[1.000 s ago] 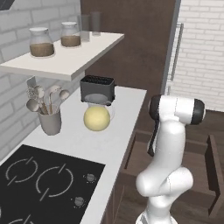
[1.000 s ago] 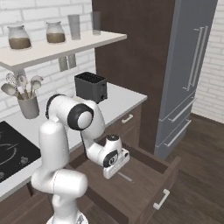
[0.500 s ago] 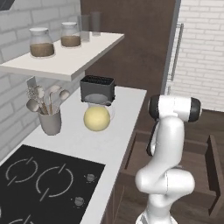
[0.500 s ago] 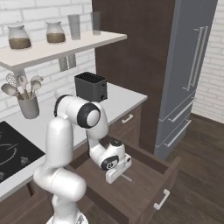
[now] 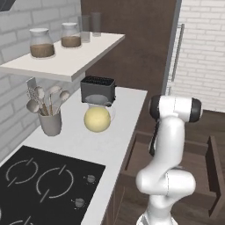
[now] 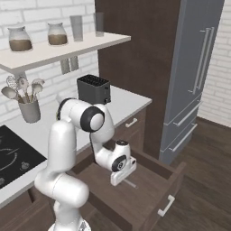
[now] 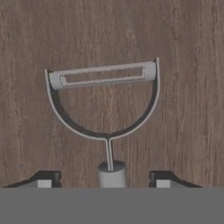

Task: Pick the peeler from the drawer and place it on the counter.

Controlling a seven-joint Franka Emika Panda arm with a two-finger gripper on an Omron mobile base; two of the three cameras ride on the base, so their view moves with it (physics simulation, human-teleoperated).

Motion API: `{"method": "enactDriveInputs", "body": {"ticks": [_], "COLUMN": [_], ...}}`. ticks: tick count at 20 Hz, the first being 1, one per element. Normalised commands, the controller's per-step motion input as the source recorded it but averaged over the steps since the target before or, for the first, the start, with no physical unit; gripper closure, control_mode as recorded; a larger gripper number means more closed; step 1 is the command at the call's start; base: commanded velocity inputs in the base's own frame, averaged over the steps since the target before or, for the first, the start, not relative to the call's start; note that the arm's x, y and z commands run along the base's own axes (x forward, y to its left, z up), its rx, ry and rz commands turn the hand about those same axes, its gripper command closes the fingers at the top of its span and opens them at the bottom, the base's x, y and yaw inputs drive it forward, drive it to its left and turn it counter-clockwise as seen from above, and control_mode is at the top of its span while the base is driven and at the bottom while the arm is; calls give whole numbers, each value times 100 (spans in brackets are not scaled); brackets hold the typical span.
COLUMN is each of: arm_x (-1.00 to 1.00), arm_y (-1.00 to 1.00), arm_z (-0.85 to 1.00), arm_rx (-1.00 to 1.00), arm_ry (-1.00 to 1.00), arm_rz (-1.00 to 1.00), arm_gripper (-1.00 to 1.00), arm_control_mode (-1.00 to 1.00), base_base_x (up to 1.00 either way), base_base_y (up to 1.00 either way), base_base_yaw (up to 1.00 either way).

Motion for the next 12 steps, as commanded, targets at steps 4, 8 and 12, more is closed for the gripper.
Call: {"method": "enactDriveInputs", "body": {"ticks": [4, 8, 12], "arm_x": [0, 0, -12], "arm_y": [0, 0, 0], "arm_z": [-20, -3, -4], "arm_rx": [0, 0, 0], "arm_ry": [13, 5, 1], "arm_rz": [0, 0, 0], "arm_gripper": [100, 100, 100], "arm_control_mode": [-100, -100, -100], "base_base_x": [0, 0, 0], "base_base_y": [0, 0, 0], "base_base_yaw": [0, 0, 0]}}
